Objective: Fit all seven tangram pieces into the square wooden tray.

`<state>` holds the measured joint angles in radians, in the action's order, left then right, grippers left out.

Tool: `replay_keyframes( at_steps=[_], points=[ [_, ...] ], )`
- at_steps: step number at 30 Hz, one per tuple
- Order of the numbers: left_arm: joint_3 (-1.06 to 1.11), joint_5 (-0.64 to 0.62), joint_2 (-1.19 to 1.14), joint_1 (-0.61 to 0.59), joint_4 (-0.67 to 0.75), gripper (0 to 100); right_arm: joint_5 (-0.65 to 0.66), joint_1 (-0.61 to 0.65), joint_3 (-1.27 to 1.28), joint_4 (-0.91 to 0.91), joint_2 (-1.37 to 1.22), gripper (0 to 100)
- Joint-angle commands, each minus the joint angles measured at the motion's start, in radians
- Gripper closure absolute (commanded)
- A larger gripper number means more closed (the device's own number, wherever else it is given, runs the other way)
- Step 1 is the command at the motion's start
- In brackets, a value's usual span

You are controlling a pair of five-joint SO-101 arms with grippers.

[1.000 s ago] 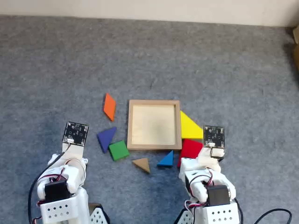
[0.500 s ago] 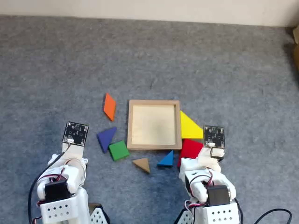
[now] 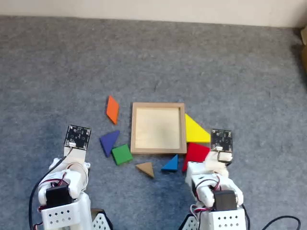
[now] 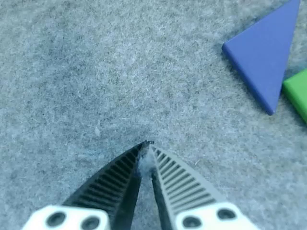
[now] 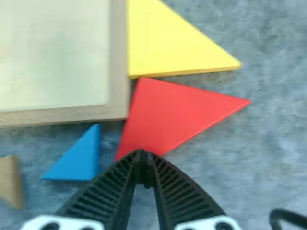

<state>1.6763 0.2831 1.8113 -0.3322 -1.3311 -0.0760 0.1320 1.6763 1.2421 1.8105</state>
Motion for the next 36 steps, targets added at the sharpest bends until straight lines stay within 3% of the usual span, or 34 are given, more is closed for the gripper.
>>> replay_keyframes(
  at_steps=[1, 4, 11, 20, 27, 34, 36],
  points=[
    [0.019, -0.005, 0.005, -0.005, -0.003, 99, 0.196, -0.174, -0.030, -0.015, 0.015, 99.5],
    [0.019, -0.005, 0.005, -0.005, -0.003, 99, 0.238, -0.275, -0.220, 0.038, 0.004, 99.5],
    [0.019, -0.005, 0.005, -0.005, -0.003, 99, 0.238, -0.255, -0.588, 0.222, -0.058, 99.5],
    [0.019, -0.005, 0.005, -0.005, -0.003, 99, 0.238, -0.252, -0.995, 0.263, -0.654, 99.5],
    [0.019, -0.005, 0.005, -0.005, -0.003, 99, 0.247, -0.246, -1.113, 0.189, -0.960, 98.7],
    [0.019, -0.005, 0.005, -0.005, -0.003, 99, 0.315, -0.039, -1.118, 0.162, -1.204, 71.4],
    [0.019, -0.005, 0.005, -0.005, -0.003, 99, 0.316, 0.008, -1.118, 0.130, -1.262, 67.9]
  ],
)
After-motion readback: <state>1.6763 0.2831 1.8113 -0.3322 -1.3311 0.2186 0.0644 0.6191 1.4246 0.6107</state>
